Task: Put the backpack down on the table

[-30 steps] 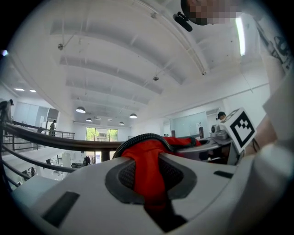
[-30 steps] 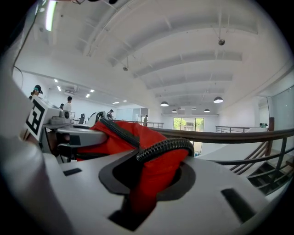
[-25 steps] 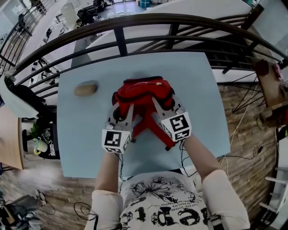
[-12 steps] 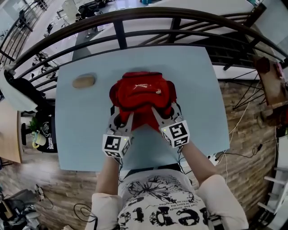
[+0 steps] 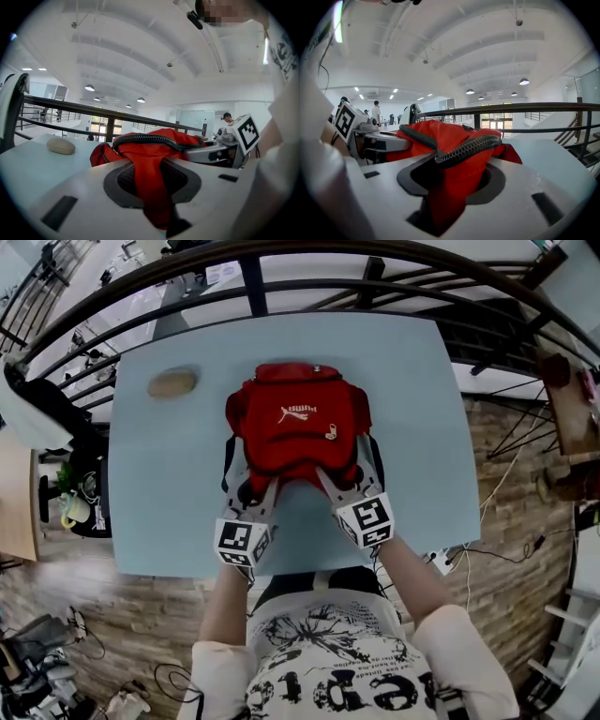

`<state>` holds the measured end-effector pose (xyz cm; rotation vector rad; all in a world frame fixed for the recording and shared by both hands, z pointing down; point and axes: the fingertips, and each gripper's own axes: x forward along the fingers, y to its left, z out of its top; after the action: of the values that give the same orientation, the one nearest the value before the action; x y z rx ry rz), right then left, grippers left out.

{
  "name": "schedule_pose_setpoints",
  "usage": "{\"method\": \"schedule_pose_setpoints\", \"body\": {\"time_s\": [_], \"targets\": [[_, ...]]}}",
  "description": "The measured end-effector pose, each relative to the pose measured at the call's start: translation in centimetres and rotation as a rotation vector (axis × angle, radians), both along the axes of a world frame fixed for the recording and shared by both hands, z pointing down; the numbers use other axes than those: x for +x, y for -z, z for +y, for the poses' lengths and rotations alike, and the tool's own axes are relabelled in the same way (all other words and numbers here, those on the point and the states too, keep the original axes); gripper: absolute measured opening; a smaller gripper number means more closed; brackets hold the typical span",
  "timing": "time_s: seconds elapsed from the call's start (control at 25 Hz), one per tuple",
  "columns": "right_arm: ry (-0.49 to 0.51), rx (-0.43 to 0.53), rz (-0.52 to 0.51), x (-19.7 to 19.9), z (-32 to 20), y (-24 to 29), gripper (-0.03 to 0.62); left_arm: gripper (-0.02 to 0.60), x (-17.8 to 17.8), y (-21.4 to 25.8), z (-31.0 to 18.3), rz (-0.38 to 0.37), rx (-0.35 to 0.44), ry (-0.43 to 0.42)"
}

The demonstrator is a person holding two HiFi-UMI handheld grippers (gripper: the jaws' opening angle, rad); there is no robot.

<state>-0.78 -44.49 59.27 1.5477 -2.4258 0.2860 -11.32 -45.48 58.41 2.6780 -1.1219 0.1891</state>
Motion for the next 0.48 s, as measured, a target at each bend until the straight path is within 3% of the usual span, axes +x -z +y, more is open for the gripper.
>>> {"method": "schedule_pose_setpoints", "body": {"time_s": [0.36, 0.48], "targets": [[-0.015, -0.029, -0.002, -0.1, 1.8, -2.9, 0.183, 0.083, -0.6, -2.7, 1.6, -0.027, -0.034, 0.03], [-0.034, -0.033, 0.005, 0.0, 2.3, -3.4, 0.231, 0.135, -1.2, -2.9, 1.9, -0.036, -0.018, 0.062]]}}
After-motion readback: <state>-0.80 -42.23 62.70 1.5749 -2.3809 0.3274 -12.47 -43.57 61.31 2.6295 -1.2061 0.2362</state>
